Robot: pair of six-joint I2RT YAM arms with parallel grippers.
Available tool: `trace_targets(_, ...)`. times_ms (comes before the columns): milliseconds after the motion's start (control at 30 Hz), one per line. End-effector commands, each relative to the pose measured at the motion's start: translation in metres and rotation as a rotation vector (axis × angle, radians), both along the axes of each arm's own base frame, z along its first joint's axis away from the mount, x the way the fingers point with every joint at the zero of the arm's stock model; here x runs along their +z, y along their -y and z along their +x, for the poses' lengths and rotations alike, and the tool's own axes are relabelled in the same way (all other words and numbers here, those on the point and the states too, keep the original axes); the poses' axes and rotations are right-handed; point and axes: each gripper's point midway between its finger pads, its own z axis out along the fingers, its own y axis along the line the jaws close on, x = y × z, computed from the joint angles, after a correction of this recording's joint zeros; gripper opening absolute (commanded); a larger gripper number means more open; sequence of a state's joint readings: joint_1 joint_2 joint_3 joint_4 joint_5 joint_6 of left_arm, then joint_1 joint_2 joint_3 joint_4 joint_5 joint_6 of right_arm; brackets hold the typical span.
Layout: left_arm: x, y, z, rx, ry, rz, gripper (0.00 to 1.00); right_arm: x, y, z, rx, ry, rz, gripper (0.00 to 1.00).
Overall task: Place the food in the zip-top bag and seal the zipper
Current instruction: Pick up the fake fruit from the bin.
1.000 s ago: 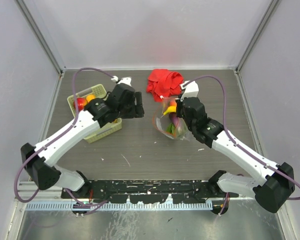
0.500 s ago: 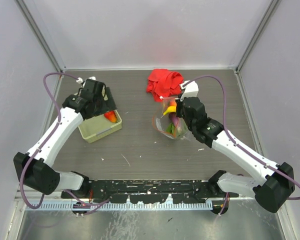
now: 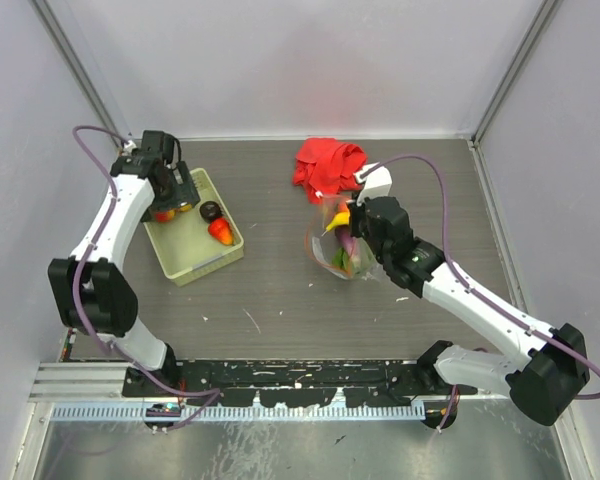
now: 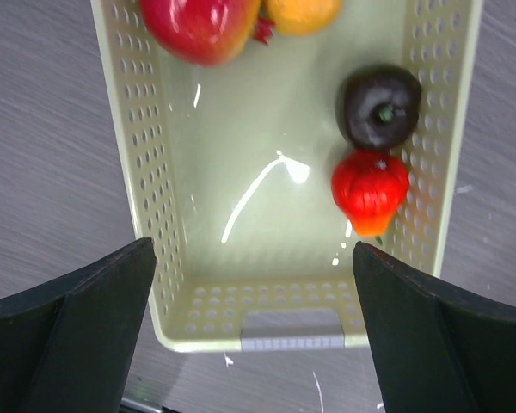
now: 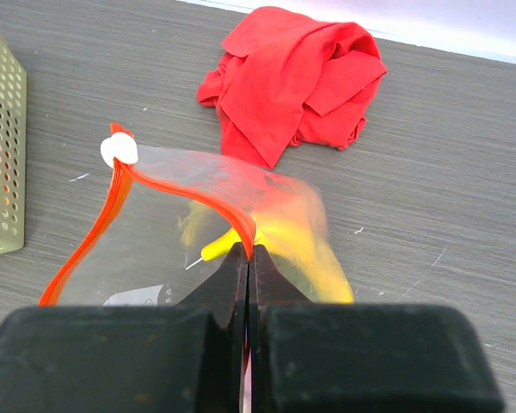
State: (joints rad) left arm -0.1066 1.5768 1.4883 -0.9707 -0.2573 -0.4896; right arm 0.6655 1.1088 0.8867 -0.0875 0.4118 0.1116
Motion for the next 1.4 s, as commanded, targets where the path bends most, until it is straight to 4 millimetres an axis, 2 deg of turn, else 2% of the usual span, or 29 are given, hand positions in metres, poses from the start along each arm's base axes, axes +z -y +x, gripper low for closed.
trace_targets(0,-0.002,-0.017,0.024,0.002,-0.023,0.032,0.98,0.023,-0.008,0.007,0.034,0.096,0.038,0.00)
trace_targets(133,-0.016,-0.022,0.048,0.031,0.006,0.045,1.00,0.018,-0.014,0.005,0.072,0.092,0.035,0.00)
trace_targets(300,-0.022,-0.042,0.072,0.077,0.043,0.067,0.98,0.015,-0.018,0.003,0.104,0.088,0.033,0.00)
trace_targets(333,-0.024,-0.047,0.082,0.091,0.075,0.061,0.97,0.015,-0.019,0.004,0.104,0.091,0.032,0.00)
trace_targets(567,-0.045,-0.081,0.107,0.167,0.101,0.041,0.88,0.014,-0.017,0.003,0.107,0.094,0.020,0.00)
trace_targets(633,-0.049,-0.087,0.115,0.169,0.120,0.029,0.88,0.014,-0.017,0.003,0.104,0.096,0.018,0.00)
trace_targets(733,-0.056,-0.089,0.124,0.161,0.115,0.014,0.83,0.011,-0.016,0.005,0.100,0.093,0.003,0.00)
trace_targets(900,-0.077,-0.092,0.130,0.163,0.065,0.005,0.82,0.007,-0.014,0.007,0.091,0.087,-0.014,0.00)
trace_targets(1100,-0.106,-0.086,0.126,0.155,-0.014,-0.030,0.83,0.005,-0.015,0.009,0.091,0.083,-0.018,0.00)
trace_targets(1233,-0.114,-0.082,0.122,0.150,-0.043,-0.045,0.87,0.004,-0.014,0.009,0.088,0.080,-0.020,0.00)
trace_targets(1367,-0.116,-0.078,0.120,0.145,-0.046,-0.070,0.86,0.004,-0.015,0.009,0.089,0.080,-0.020,0.00)
